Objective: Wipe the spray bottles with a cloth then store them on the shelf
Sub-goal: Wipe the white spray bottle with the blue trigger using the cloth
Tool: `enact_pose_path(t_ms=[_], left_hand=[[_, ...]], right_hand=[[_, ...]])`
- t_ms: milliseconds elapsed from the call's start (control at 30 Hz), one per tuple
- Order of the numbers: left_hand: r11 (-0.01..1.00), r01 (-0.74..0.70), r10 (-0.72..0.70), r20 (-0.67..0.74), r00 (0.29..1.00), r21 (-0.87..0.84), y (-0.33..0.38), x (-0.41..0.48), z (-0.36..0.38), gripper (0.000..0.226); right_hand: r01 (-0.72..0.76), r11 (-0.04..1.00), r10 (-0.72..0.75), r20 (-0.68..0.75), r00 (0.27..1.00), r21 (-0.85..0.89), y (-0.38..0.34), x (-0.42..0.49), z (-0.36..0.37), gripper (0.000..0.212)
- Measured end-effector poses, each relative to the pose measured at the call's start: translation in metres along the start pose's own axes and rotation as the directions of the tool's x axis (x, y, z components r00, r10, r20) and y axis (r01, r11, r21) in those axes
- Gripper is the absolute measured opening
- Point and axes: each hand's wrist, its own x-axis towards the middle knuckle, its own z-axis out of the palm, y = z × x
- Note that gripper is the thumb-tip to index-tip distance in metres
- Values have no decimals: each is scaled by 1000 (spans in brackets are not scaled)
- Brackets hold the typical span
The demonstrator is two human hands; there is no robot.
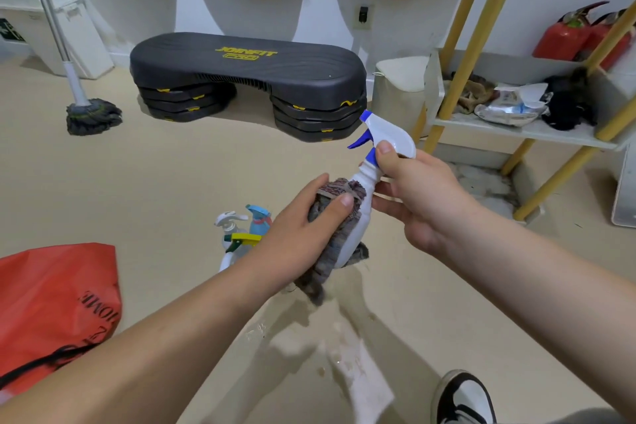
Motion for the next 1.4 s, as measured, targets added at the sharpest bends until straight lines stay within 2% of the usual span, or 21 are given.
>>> enact_pose_path(t_ms=[133,200,233,300,333,400,467,500,567,600,667,733,800,833,933,967,1000,1133,1300,1333,1400], left_hand=[[868,-281,340,-78,937,410,-5,-9,13,51],[813,-346,413,-45,909,469,-6,-6,9,43],[884,-276,327,-77,942,377,-5,-2,4,34],[996,84,-81,-141,987,11,-4,8,-5,33],[952,263,-281,-108,953,-158,-2,11,-9,36],[894,372,-396,-52,917,-249,-2,13,-8,42],[970,204,-222,-149,964,-131,3,4,6,40],[999,27,-20,-202,979,33,4,-1,13,38],[892,-294,358,-140,923,342,2,-8,19,41],[845,-362,425,-84,902,394,0,-6,18,44],[894,-275,311,-46,949,354,-7,4,8,37],[990,86,-74,-107,992,111,-4,11,-6,36],[944,315,-325,-112,939,-94,4,13,-10,43],[960,274,-280,-130,951,-58,6,12,-6,42],[942,-216,263,-166,950,257,7,-4,12,32],[908,-279,333,-134,933,313,5,-6,13,29],[903,-269,320,-107,941,335,2,-3,9,28],[984,112,-87,-174,981,135,0,10,-2,43],[865,-321,376,-74,924,386,-8,-10,21,43],[901,-302,339,-69,938,313,-10,-5,14,42],[995,-53,64,-126,990,86,-8,2,4,34]], right_hand=[[-12,1000,13,25,1000,-13,0,-1,1,12],[-8,1000,8,21,1000,-20,0,-2,1,12],[2,1000,-2,10,1000,-26,0,-2,2,12],[22,999,-23,-16,1000,-37,-2,-1,2,12],[32,999,-33,-26,999,-36,-3,-1,2,10],[38,999,-39,-35,999,-35,-5,0,2,7],[27,999,-29,-38,999,-34,-3,0,3,8],[22,999,-23,-36,999,-32,0,0,4,8],[17,998,-17,-7,1000,-66,6,-3,9,11],[15,995,-15,6,1000,-95,10,-5,11,12],[12,991,-10,15,1000,-132,13,-8,14,11],[28,988,-26,14,1000,-152,10,-9,15,11],[55,988,-55,6,998,-148,5,-9,14,11],[60,988,-60,3,998,-140,4,-9,13,12],[54,989,-53,13,999,-141,6,-9,13,13],[51,987,-49,19,999,-152,8,-9,13,14],[43,986,-39,24,999,-164,8,-9,13,16],[52,981,-48,25,999,-187,8,-11,13,16],[5,994,-10,-40,999,-111,6,-2,7,13],[0,995,-4,-37,999,-101,6,-2,6,14],[-2,994,2,-7,1000,-107,7,-2,5,18]])
